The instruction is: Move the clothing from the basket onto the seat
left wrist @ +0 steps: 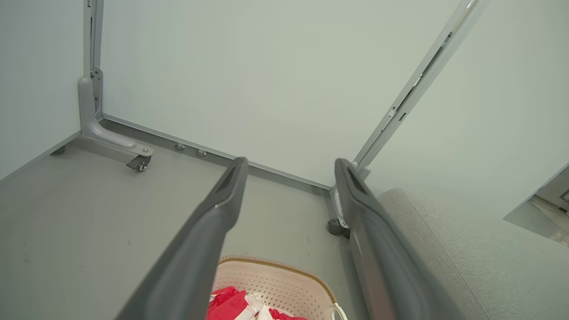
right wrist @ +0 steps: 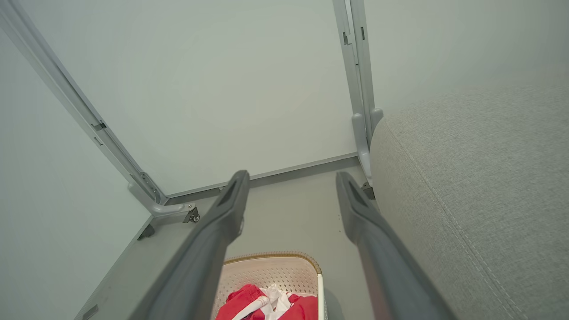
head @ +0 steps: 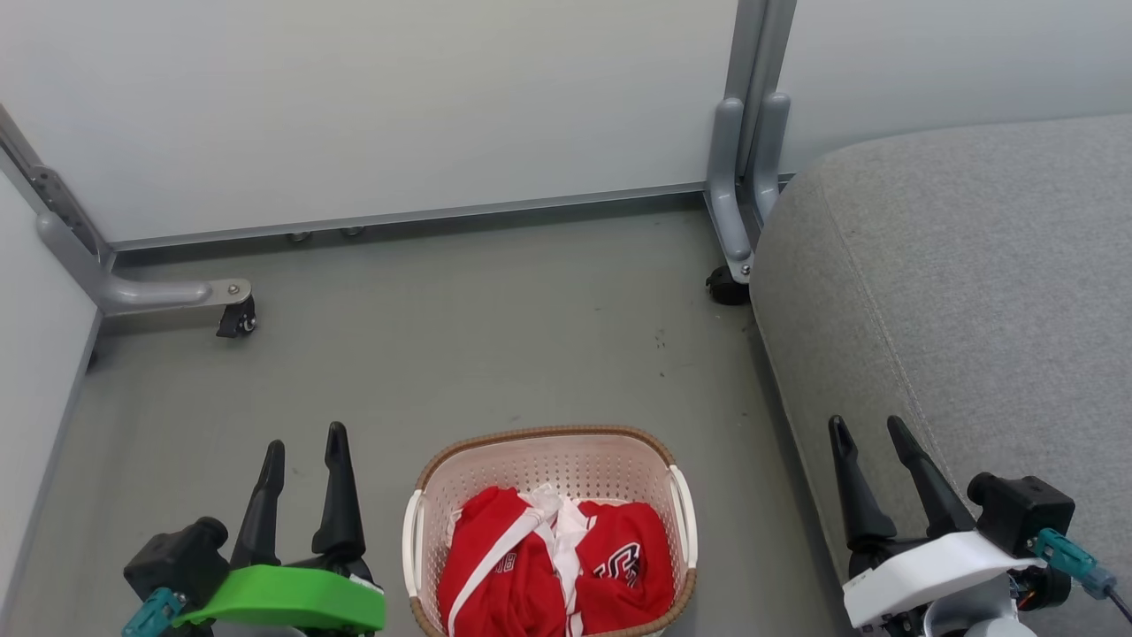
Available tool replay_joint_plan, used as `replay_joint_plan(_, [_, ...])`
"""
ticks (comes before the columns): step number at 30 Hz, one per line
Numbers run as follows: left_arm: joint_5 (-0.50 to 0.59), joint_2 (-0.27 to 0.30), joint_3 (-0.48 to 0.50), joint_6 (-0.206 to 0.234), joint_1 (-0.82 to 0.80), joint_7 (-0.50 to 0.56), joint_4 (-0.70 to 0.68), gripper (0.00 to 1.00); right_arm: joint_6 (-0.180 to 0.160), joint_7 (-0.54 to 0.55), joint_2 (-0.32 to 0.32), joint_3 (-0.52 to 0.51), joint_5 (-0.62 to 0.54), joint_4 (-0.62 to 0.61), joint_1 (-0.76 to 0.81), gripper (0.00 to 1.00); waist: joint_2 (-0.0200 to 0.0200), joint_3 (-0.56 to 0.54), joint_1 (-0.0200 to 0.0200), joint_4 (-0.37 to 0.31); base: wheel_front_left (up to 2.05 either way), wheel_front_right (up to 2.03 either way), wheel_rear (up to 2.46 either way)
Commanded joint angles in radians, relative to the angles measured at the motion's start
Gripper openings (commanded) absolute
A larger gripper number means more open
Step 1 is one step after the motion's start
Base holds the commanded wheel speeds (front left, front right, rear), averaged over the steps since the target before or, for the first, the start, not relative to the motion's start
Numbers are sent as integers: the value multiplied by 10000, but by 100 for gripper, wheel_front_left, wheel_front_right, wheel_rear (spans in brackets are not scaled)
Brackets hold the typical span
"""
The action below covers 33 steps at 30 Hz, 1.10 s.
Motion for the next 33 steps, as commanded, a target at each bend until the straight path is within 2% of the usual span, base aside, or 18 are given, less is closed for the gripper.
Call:
replay_joint_plan(1, [296,71,-45,40,66,-93,-129,100,4,-122,-57,43,-306,-161,69,100,-1,0,0,-8,0,0,0])
replay_joint_plan(33, [2884,92,-594,461,285,-768,-410,100,5,-809,123,-71,-2887,-460,347,100,-1,99,0,-42,0,0,0])
